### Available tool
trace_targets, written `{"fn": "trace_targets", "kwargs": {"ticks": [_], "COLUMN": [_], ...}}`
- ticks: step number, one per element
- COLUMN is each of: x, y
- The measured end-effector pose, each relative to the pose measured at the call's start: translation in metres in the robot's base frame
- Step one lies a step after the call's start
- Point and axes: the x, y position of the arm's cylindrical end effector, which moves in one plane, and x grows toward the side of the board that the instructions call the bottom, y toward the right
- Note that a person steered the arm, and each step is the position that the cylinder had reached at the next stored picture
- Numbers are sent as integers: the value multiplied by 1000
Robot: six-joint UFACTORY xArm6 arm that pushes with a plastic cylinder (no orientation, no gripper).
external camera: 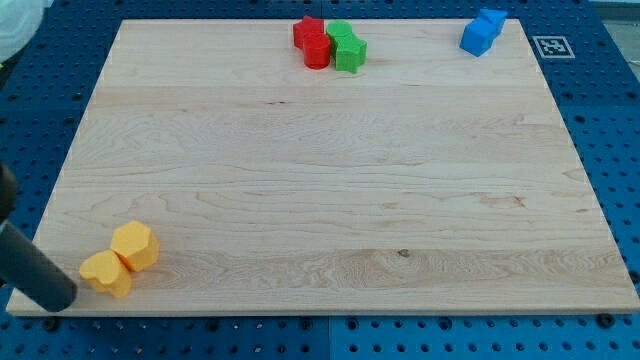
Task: Slide the yellow heart toward the blue cube
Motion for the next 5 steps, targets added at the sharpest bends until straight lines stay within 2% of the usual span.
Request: {"fn": "trace_targets", "kwargs": {"ticks": [2, 5], "x": [-19, -20], "y": [25, 37]}}
